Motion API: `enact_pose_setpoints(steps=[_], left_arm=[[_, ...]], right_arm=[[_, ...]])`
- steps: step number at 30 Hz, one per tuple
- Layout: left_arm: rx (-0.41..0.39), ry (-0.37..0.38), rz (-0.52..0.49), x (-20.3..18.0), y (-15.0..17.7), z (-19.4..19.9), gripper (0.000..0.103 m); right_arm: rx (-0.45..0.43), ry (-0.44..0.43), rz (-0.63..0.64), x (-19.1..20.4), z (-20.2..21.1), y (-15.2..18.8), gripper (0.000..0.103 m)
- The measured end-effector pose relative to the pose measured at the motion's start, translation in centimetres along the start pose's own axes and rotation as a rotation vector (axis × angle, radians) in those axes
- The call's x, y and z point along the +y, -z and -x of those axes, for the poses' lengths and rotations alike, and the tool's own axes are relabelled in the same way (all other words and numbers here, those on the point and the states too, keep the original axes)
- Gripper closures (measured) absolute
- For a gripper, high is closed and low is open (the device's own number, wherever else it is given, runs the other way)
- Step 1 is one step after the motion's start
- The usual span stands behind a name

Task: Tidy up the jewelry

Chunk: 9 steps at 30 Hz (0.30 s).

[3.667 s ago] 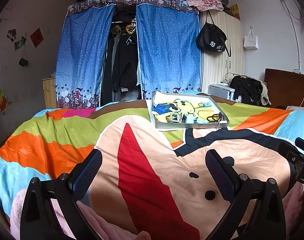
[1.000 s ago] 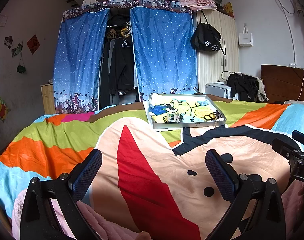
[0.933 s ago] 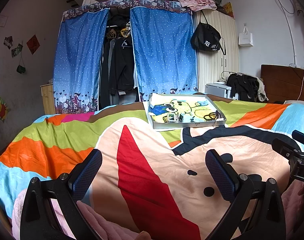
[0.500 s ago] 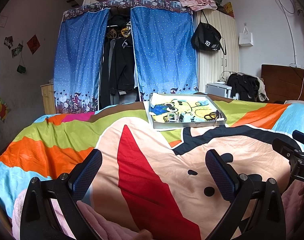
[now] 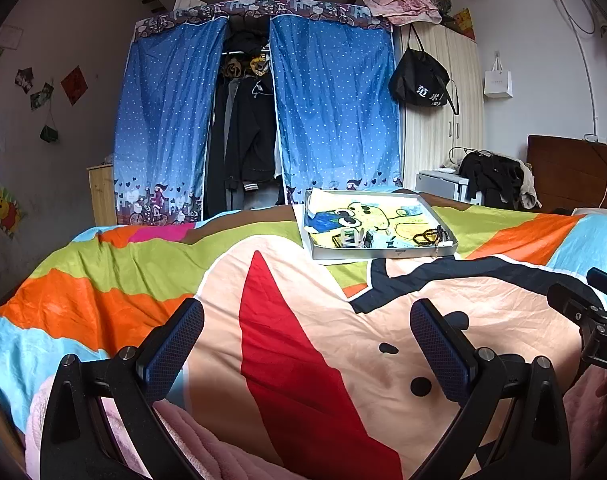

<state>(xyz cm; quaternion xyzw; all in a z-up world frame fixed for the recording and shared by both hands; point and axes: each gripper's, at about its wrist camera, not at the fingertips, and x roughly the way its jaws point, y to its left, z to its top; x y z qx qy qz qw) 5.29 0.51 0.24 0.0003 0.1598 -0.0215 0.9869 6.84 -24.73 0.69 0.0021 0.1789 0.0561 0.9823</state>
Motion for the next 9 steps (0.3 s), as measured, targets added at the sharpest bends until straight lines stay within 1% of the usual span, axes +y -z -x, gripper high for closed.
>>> enact_pose_setpoints(steps=[9], left_arm=[[-0.001,-0.005,0.001,0.09,0.08,-0.03,0.002]], right_arm=[[0.0,0.0,0.001,0.04,-0.01,-0.01,0.0]])
